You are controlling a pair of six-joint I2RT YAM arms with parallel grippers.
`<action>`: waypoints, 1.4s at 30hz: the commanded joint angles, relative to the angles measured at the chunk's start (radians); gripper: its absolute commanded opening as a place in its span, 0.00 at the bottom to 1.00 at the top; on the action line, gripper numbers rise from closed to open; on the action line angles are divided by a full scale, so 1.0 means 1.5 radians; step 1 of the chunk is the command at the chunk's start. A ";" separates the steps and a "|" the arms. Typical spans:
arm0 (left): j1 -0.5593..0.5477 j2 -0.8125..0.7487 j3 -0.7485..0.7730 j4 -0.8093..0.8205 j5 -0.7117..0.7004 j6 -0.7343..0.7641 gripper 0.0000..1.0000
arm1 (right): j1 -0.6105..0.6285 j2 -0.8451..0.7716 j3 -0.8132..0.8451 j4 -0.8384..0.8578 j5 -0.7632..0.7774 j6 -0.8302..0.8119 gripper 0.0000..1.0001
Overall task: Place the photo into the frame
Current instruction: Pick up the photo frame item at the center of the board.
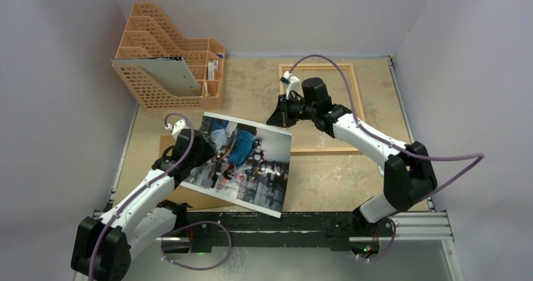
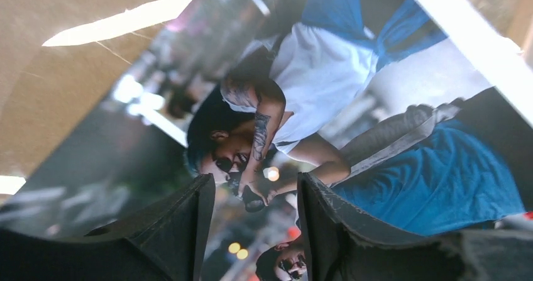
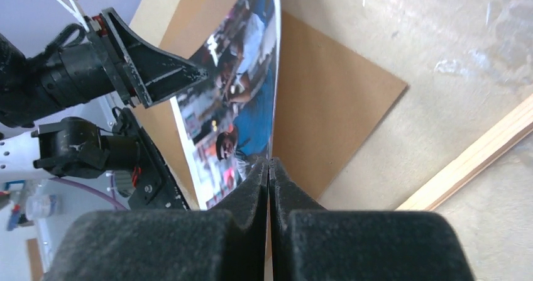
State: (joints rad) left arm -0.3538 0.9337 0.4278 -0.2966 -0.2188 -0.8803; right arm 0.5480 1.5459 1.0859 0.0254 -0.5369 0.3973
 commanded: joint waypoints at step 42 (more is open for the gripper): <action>0.002 0.197 0.460 0.331 0.484 0.497 0.70 | 0.012 -0.137 0.275 -0.132 0.240 -0.210 0.00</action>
State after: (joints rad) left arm -0.3538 1.1652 1.0325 0.0841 0.2016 -0.3519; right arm 0.5674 1.3914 1.4544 -0.1894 -0.1993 0.0963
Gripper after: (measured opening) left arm 0.704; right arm 0.004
